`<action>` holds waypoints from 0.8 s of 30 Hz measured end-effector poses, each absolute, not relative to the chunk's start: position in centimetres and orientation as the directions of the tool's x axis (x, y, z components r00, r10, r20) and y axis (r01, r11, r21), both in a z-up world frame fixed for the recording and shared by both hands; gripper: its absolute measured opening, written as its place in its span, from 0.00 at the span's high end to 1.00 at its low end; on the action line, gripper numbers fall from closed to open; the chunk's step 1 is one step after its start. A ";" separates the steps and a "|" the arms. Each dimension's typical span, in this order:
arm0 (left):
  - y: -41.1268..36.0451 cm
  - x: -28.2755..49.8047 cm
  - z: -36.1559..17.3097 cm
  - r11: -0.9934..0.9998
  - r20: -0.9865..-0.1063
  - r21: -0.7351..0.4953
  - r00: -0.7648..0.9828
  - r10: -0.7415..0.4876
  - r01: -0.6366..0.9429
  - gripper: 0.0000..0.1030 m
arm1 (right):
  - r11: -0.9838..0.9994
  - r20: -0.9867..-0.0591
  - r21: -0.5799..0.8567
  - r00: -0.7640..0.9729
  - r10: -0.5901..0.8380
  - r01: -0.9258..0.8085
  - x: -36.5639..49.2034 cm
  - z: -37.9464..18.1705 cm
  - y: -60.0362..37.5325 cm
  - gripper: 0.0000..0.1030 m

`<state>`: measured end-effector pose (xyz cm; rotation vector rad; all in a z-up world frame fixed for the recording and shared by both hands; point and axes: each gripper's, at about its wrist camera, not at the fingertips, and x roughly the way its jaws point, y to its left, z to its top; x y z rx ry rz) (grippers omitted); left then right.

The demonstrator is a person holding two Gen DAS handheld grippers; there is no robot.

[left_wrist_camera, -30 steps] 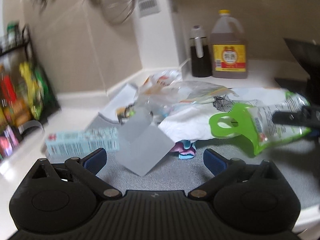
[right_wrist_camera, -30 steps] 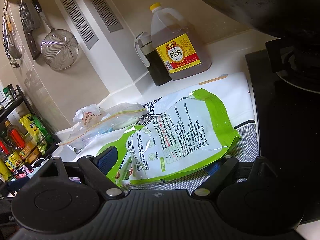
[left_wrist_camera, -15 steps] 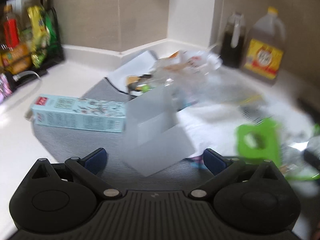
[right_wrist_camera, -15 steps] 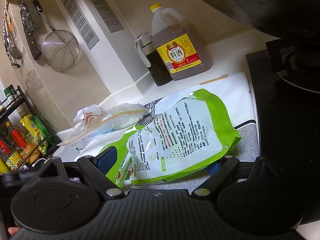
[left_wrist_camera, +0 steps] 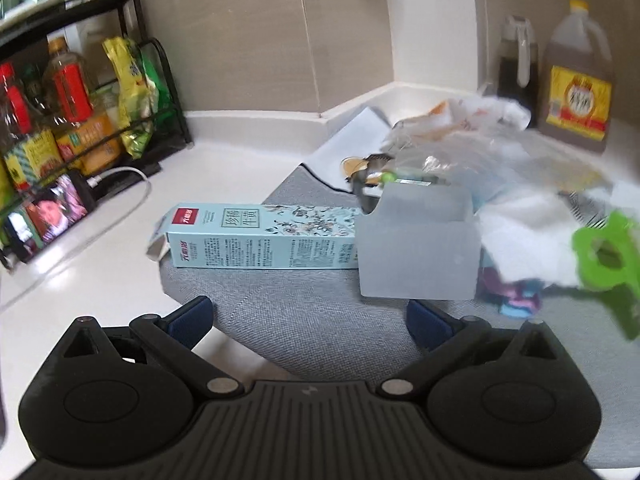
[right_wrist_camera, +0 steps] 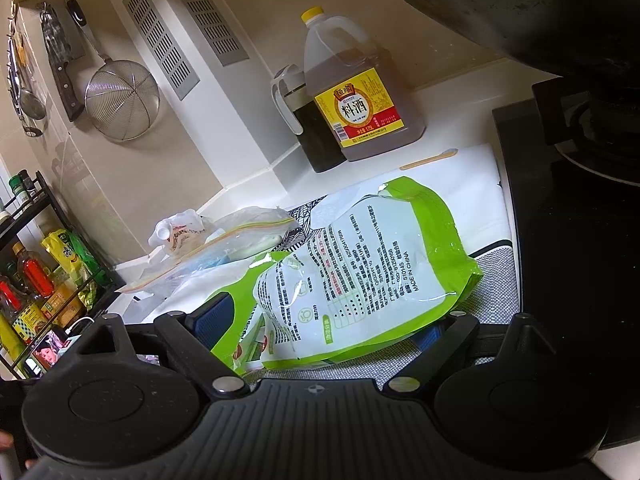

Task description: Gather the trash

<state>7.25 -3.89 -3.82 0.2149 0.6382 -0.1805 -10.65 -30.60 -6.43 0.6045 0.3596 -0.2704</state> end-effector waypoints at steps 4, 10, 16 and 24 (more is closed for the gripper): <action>-3.8 6.1 -3.1 0.949 -0.569 0.090 0.798 -0.199 0.301 0.00 | 0.791 -0.405 0.502 0.903 -0.142 0.349 -10.6 -6.4 -30.6 0.12; -5.3 5.5 -2.7 0.929 -0.559 0.024 0.775 -0.294 0.370 0.00 | 0.791 -0.403 0.504 0.904 -0.141 0.348 -10.6 -6.5 -30.7 0.12; -6.6 7.3 -3.2 0.948 -0.584 0.059 0.781 -0.221 0.312 0.00 | 0.791 -0.401 0.505 0.905 -0.140 0.346 -10.6 -6.5 -30.7 0.11; -7.3 9.4 -3.9 0.948 -0.610 0.077 0.767 -0.199 0.308 0.00 | 0.791 -0.400 0.505 0.906 -0.139 0.345 -10.7 -6.5 -30.7 0.11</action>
